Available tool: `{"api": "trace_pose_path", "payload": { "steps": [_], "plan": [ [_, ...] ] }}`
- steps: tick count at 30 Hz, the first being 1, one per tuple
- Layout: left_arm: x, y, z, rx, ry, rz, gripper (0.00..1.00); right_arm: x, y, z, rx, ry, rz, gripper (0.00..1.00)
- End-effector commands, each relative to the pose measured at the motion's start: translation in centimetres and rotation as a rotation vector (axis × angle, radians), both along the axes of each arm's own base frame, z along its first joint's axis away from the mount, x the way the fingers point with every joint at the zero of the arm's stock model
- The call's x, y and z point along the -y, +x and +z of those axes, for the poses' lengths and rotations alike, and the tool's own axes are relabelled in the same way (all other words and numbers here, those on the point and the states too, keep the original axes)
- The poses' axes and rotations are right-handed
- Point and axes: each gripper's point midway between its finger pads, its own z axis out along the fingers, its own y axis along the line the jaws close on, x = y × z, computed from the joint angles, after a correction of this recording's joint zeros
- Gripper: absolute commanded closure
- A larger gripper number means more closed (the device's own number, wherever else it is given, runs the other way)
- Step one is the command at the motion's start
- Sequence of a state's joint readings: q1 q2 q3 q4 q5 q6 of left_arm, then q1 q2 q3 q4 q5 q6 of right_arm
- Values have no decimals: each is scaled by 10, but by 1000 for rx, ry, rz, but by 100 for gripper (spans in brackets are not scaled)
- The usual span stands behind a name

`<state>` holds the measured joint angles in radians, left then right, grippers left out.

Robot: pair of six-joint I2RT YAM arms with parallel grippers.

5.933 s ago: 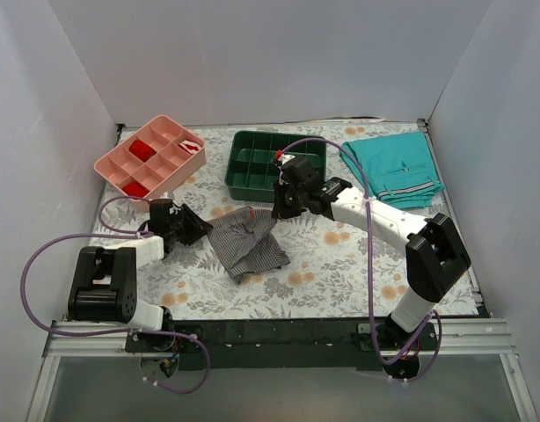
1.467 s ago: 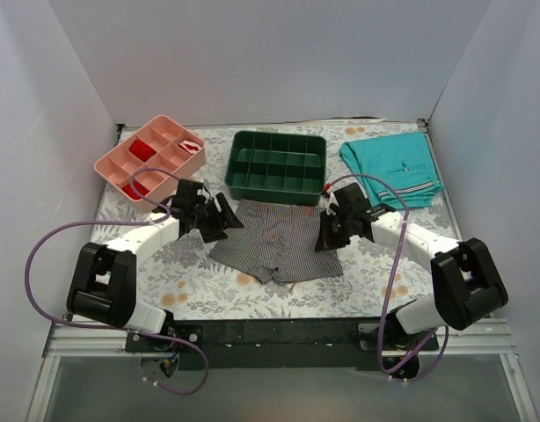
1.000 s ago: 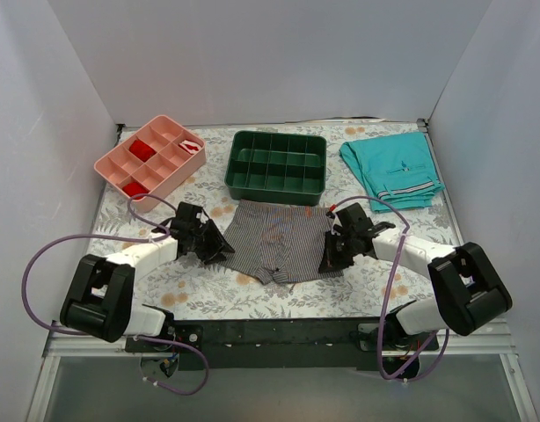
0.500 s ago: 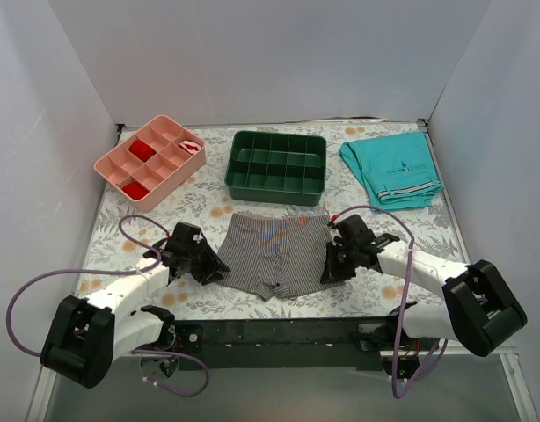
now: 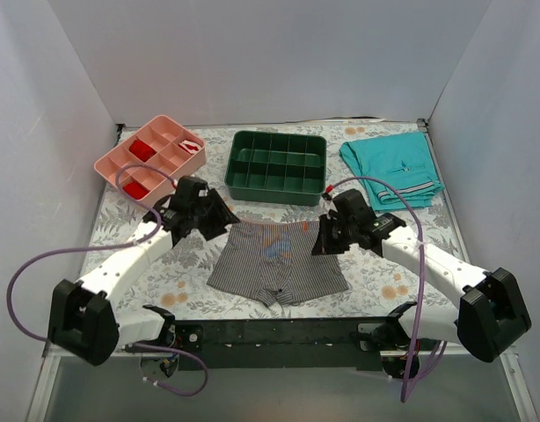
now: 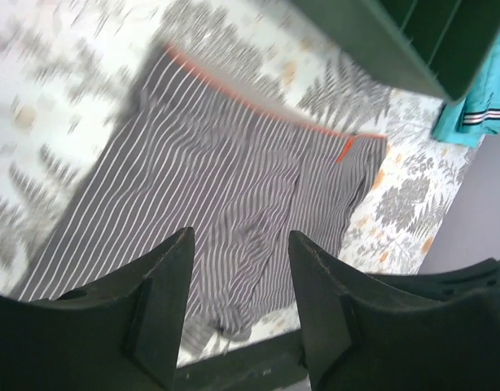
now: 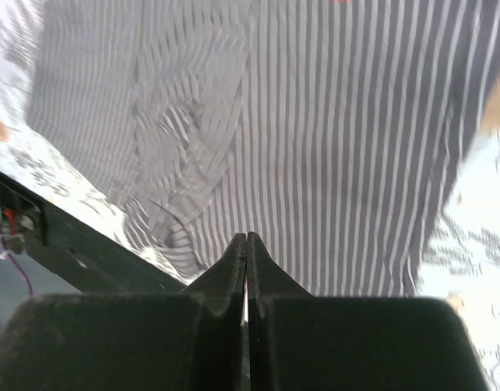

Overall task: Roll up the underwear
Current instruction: Flatten out the underwear at the center of the board.

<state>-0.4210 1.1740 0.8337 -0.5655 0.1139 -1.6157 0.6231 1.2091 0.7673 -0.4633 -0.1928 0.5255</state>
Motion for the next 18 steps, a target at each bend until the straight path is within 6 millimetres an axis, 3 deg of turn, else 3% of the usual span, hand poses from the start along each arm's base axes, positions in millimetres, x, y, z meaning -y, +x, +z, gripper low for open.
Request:
{"api": "trace_pose_path", "payload": {
  "steps": [1, 4, 7, 18],
  "plan": [
    [13, 46, 1, 83, 70, -78, 53, -17, 13, 10, 19, 40, 35, 99],
    [25, 63, -13, 72, 75, -123, 58, -24, 11, 10, 9, 74, 43, 99],
    [29, 66, -27, 59, 73, -145, 60, -37, 5, 15, 10, 141, 76, 99],
    [42, 77, -55, 65, 29, -162, 63, -71, -29, -11, -86, 182, 177, 99]
  ]
}}
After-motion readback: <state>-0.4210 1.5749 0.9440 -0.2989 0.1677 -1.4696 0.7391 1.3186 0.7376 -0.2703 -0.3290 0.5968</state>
